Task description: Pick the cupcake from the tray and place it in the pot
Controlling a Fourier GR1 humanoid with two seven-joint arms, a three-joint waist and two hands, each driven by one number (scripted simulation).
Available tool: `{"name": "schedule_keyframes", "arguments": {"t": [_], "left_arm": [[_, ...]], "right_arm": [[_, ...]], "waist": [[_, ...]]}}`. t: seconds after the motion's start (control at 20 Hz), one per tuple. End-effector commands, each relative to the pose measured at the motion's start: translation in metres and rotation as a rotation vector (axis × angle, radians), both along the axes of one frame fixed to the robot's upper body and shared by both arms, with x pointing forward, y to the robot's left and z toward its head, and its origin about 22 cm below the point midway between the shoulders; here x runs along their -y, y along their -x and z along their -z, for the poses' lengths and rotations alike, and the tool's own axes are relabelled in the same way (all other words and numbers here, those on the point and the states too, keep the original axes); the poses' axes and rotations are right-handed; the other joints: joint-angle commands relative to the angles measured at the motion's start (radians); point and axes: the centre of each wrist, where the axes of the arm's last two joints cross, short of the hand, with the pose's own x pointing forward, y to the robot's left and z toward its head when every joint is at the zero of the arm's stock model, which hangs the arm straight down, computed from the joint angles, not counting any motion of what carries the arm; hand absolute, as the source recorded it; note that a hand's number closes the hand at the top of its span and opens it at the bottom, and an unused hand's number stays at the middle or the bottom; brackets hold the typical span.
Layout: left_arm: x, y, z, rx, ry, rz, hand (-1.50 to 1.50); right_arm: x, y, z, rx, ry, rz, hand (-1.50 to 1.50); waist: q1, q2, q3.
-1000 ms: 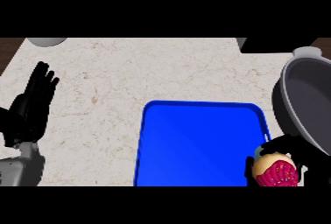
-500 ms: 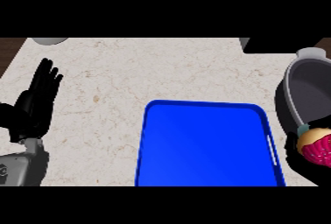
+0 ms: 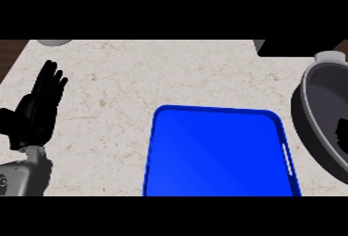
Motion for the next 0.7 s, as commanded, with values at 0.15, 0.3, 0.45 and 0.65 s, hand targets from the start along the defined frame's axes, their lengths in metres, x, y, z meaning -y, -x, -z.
{"name": "schedule_keyframes", "arguments": {"t": [0.15,0.3,0.45,0.65], "left_arm": [[0.0,-0.004,-0.002,-0.007,-0.005,0.009,0.0],[0.0,0.003,0.029,-0.012,-0.004,0.013,0.0],[0.015,-0.012,0.004,-0.01,-0.001,0.01,0.0],[-0.009,0.007,-0.002,0.004,0.001,0.006,0.0]], "right_arm": [[0.065,-0.036,0.027,-0.076,0.269,0.181,1.5],[0.072,-0.046,0.057,-0.095,0.251,0.163,1.5],[0.092,-0.067,0.075,-0.132,0.251,0.15,1.5],[0.114,-0.07,0.097,-0.191,0.069,0.158,1.5]], "waist": [[0.016,0.005,0.001],[0.004,0.001,0.0],[0.006,0.001,0.0],[0.013,0.0,0.001]]}}
